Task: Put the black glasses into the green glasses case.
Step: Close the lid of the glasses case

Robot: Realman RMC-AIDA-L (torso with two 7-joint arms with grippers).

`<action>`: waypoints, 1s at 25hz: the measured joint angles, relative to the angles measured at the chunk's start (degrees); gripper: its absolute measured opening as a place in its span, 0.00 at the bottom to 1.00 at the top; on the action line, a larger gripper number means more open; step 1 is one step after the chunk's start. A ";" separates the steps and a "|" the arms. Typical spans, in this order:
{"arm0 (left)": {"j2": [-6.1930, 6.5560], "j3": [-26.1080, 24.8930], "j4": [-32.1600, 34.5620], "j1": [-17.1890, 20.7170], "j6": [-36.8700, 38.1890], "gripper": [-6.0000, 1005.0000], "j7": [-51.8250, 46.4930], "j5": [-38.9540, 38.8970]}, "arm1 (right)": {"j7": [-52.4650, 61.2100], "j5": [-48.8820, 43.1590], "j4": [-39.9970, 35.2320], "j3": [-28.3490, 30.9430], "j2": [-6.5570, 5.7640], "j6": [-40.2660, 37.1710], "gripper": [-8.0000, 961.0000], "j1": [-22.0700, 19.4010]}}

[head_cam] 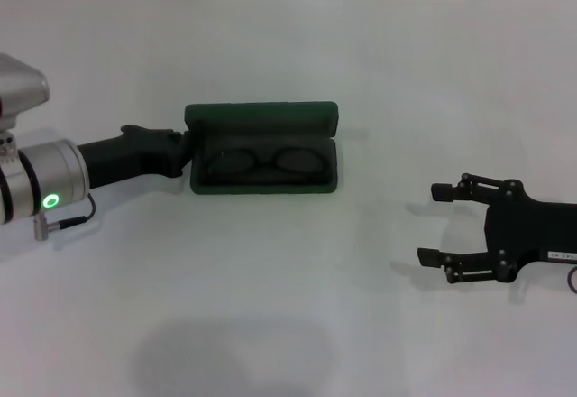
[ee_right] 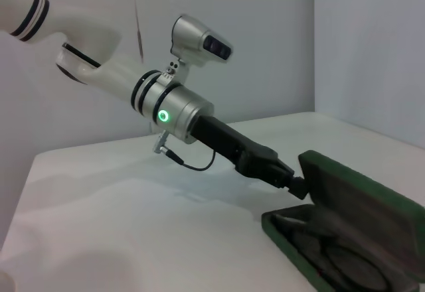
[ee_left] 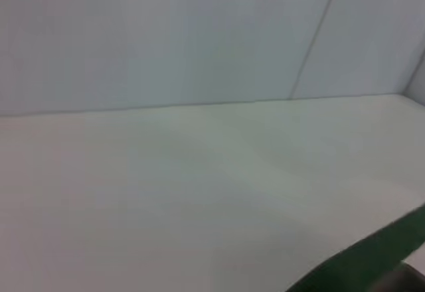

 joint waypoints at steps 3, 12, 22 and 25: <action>0.11 -0.07 0.05 -0.67 -2.05 0.01 0.22 -0.34 | 0.00 -0.02 0.02 0.00 0.06 -0.30 0.92 0.02; 0.15 -0.15 0.12 -1.98 -5.33 0.01 0.59 -3.34 | -0.02 -0.04 0.06 0.14 0.42 -0.38 0.92 0.02; 1.92 0.32 7.48 3.03 12.15 0.01 -16.70 -2.47 | -0.07 -0.04 -0.01 0.48 0.54 -0.18 0.92 0.32; 1.38 0.47 12.15 3.55 15.65 0.01 -23.25 -2.10 | -0.08 -0.04 -0.02 0.49 0.60 0.07 0.92 0.52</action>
